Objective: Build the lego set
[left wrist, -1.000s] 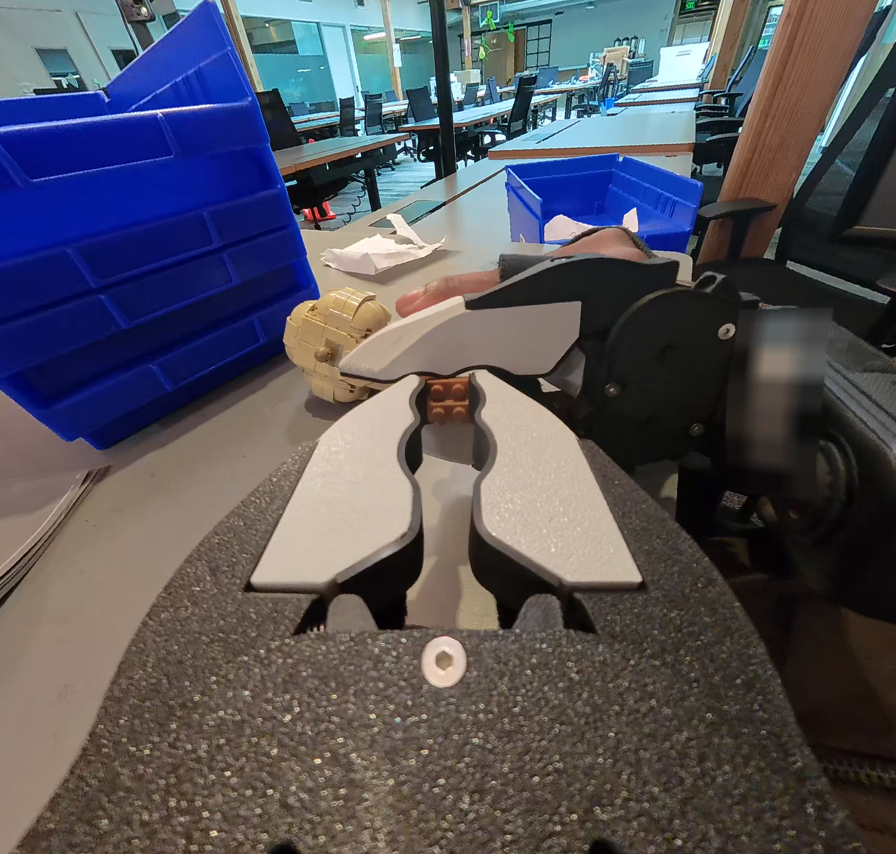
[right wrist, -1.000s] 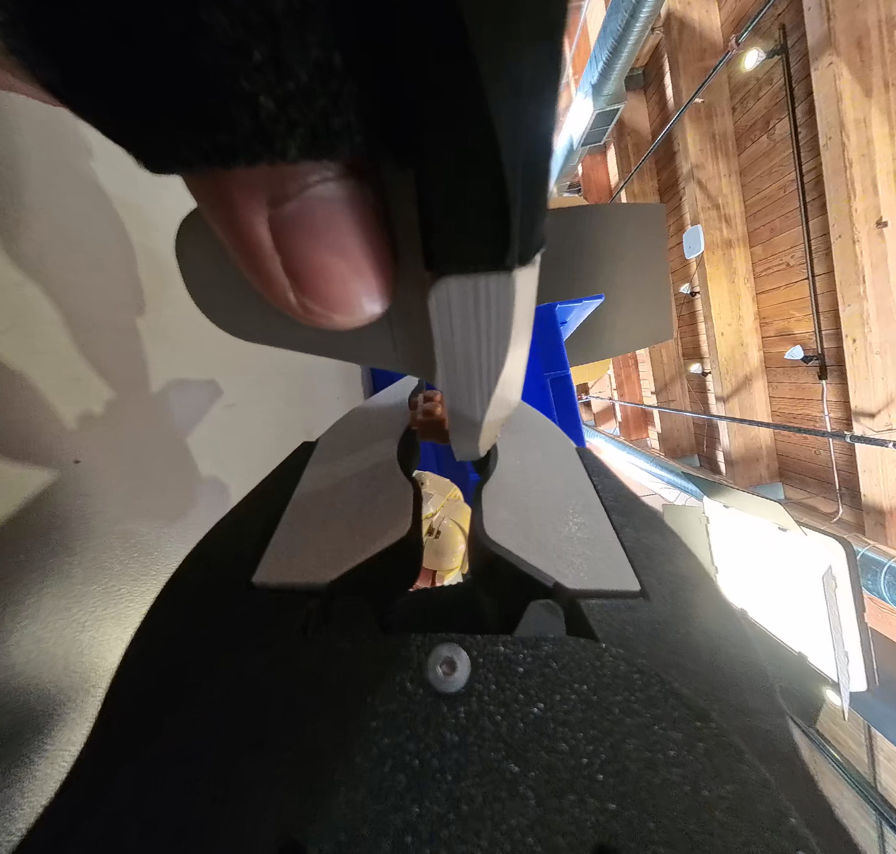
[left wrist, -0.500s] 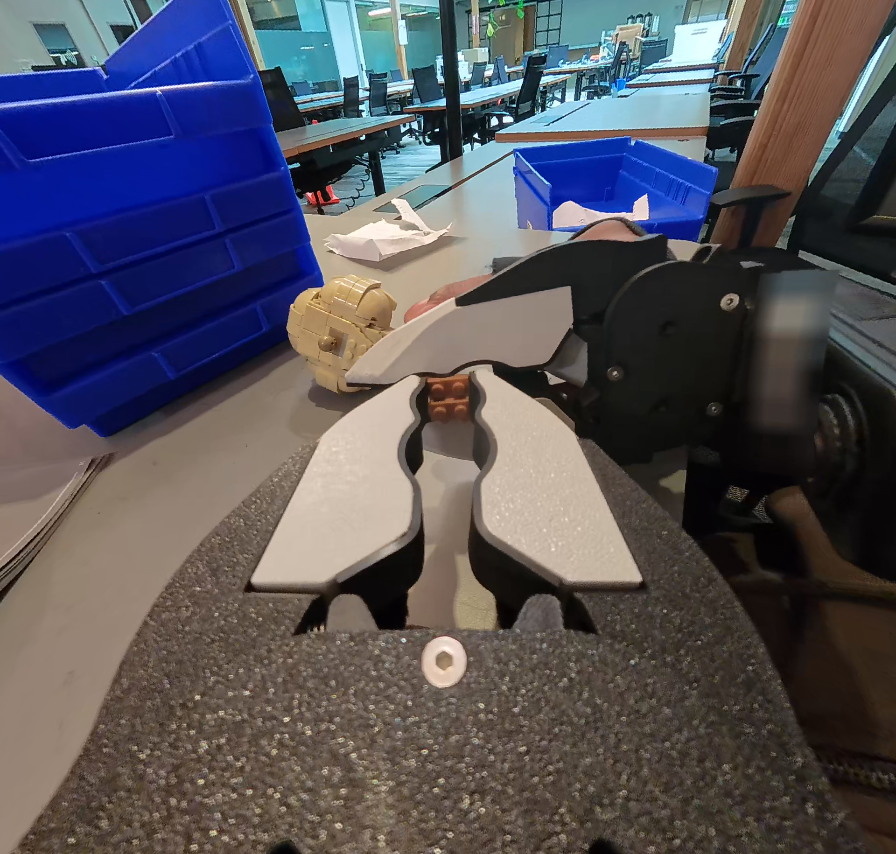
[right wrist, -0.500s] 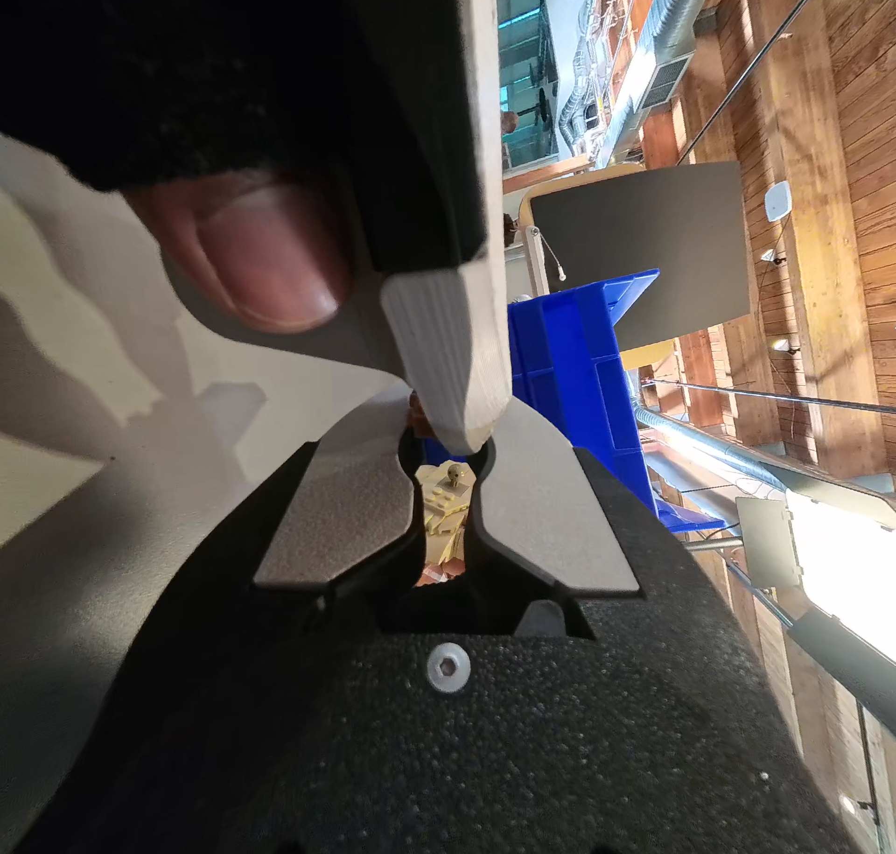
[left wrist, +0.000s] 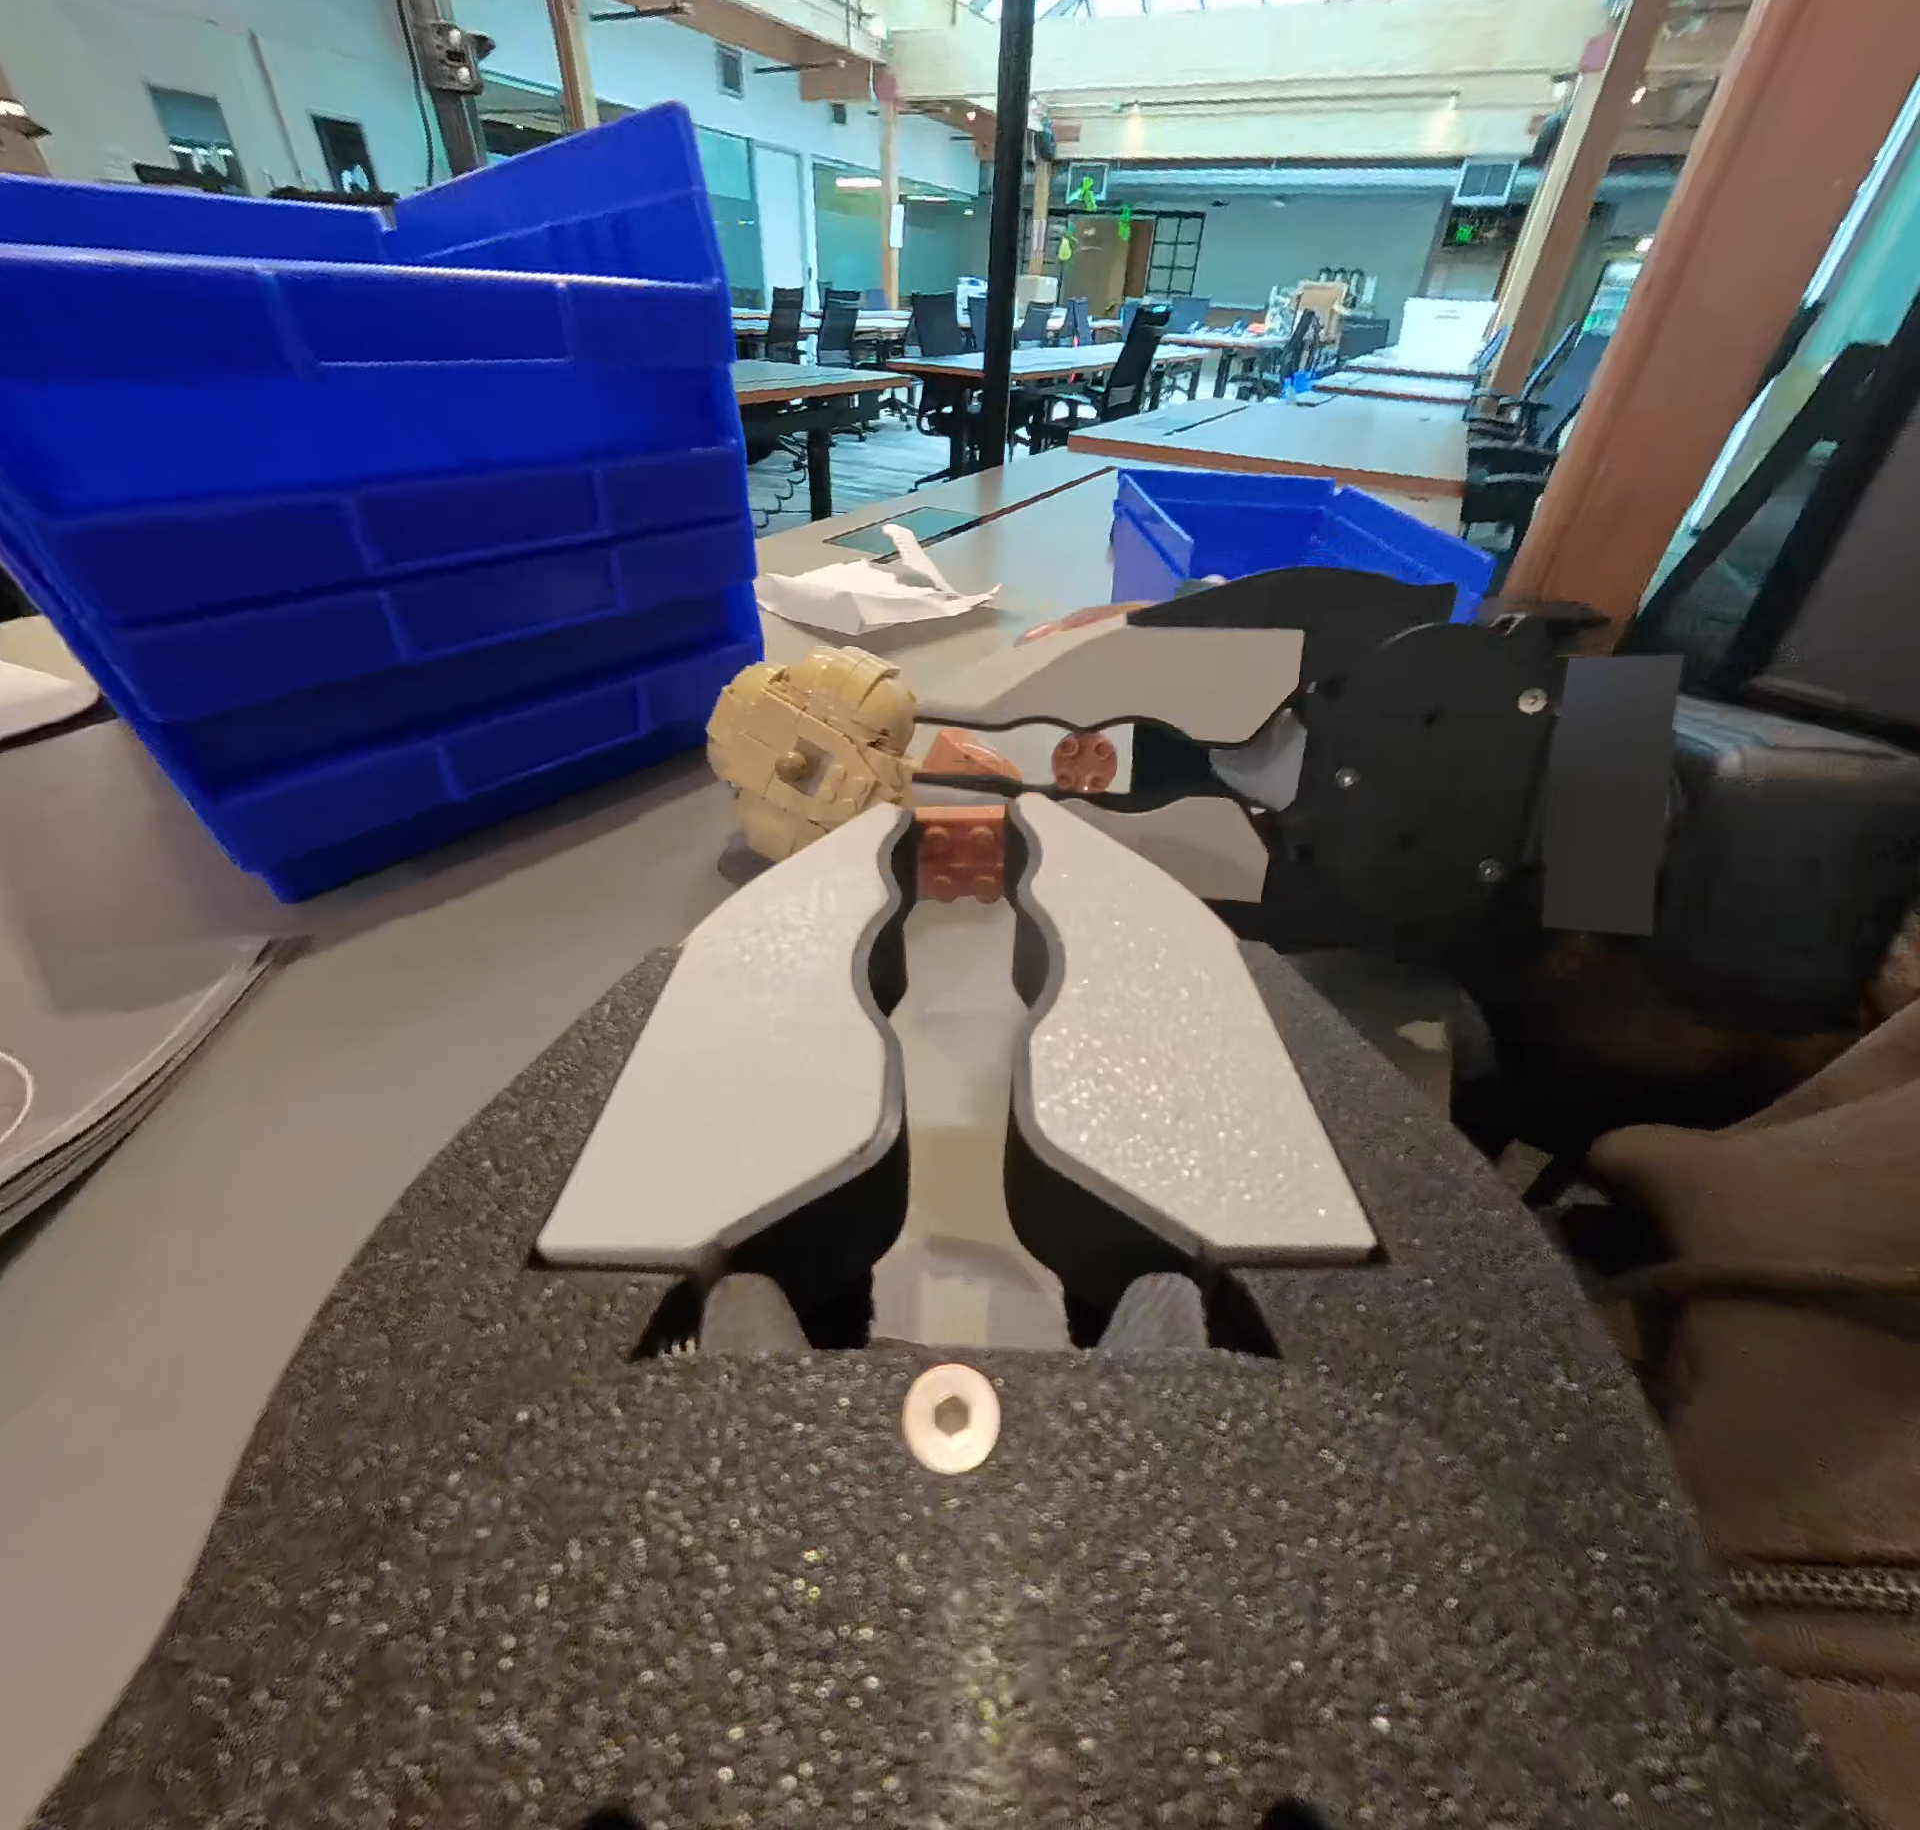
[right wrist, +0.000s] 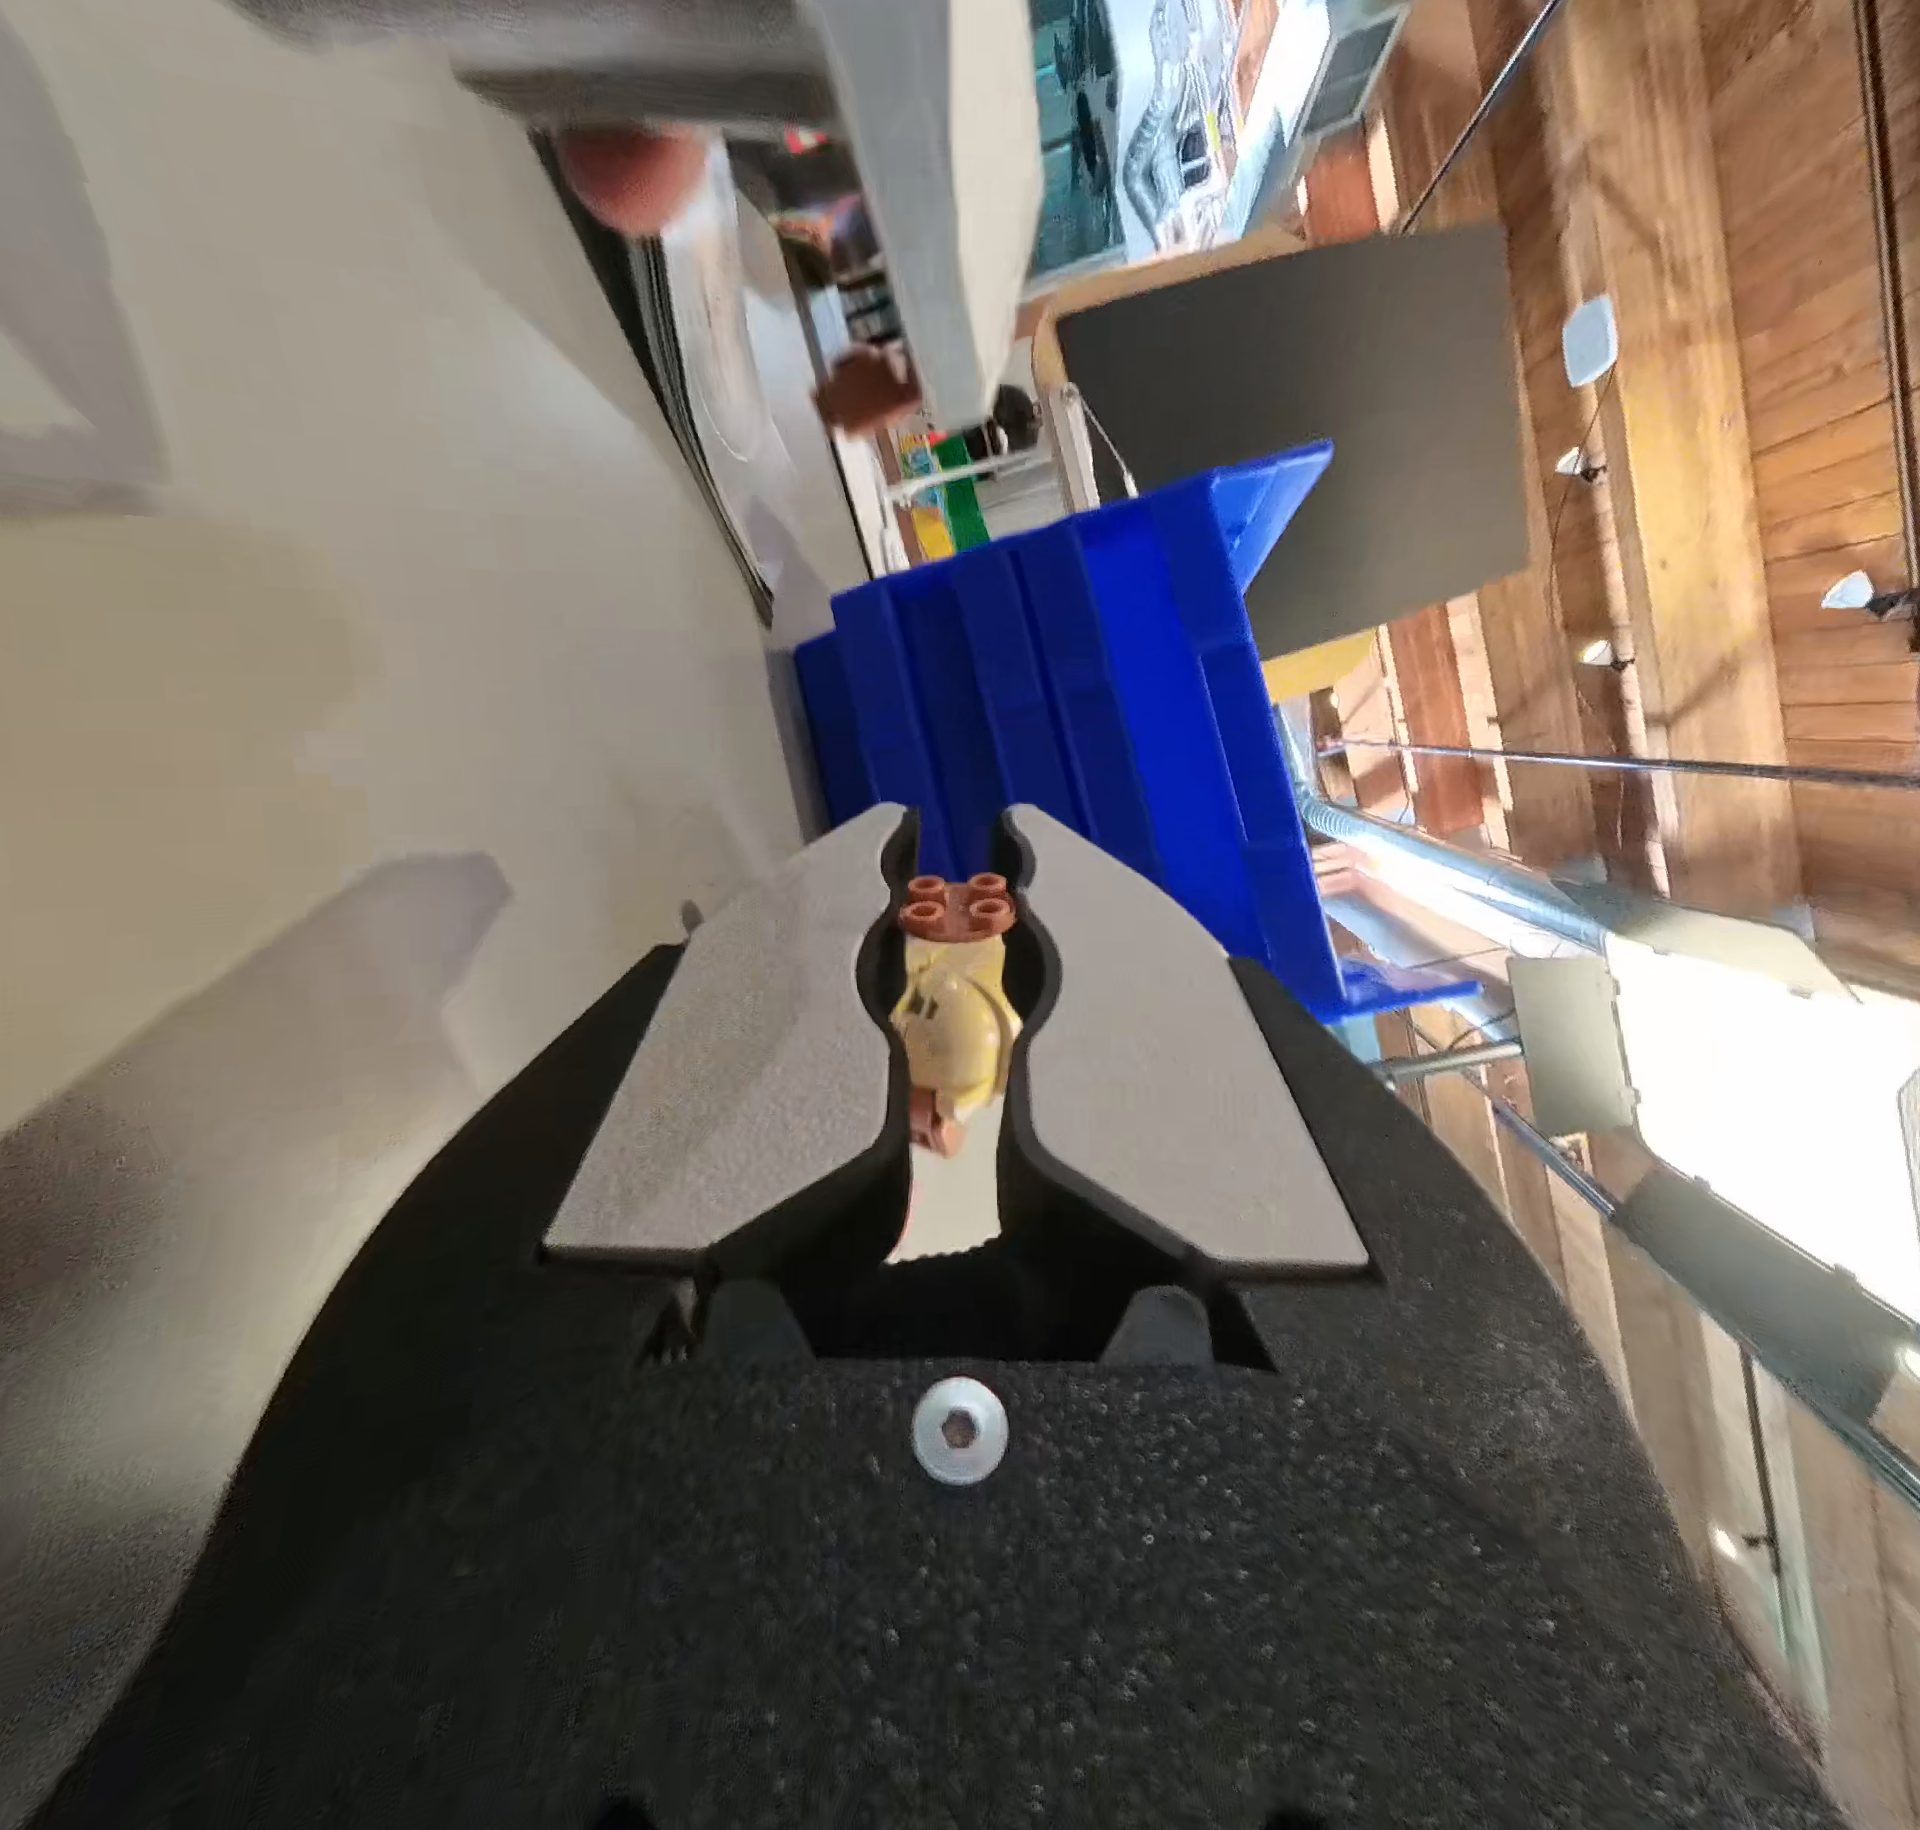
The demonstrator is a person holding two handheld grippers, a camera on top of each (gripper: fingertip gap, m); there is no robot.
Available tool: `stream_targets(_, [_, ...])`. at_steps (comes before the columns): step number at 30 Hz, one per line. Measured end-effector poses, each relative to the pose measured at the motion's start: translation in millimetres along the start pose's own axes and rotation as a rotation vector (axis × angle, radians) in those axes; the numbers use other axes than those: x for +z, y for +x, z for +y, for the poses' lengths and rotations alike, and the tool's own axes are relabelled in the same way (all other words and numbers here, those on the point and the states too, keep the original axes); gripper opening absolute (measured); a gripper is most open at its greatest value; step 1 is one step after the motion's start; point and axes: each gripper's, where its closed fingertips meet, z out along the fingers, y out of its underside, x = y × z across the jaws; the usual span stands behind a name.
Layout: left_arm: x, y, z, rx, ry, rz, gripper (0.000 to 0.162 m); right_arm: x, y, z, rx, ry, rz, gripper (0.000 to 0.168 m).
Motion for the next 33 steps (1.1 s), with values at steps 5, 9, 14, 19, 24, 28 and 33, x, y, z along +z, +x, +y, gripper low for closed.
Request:
stream_targets(5, [3,6,3,0.041,-0.018,0.001,0.016,0,-1,-2,0.019,0.014,-0.007,0.014])
stream_targets(9, [4,7,3,0.041,-0.017,0.008,0.016,0,-2,-4,0.024,0.020,-0.008,0.014])
stream_targets(14, [4,8,4,0.043,-0.019,0.013,0.016,0,-2,-3,0.031,0.016,-0.009,0.014])
stream_targets(19, [5,8,4,0.043,-0.021,0.013,0.016,1,-3,-1,0.030,0.006,-0.014,0.014])
stream_targets(24, [4,9,1,0.042,-0.003,0.020,0.016,1,-3,-1,0.028,0.007,-0.006,0.014])
stream_targets(28, [2,14,-4,0.052,0.028,0.044,0.016,0,-2,-1,0.030,0.009,0.003,0.014])
stream_targets(33, [0,15,-8,0.048,0.058,0.053,0.016,-1,3,-3,0.055,0.029,0.019,0.015])
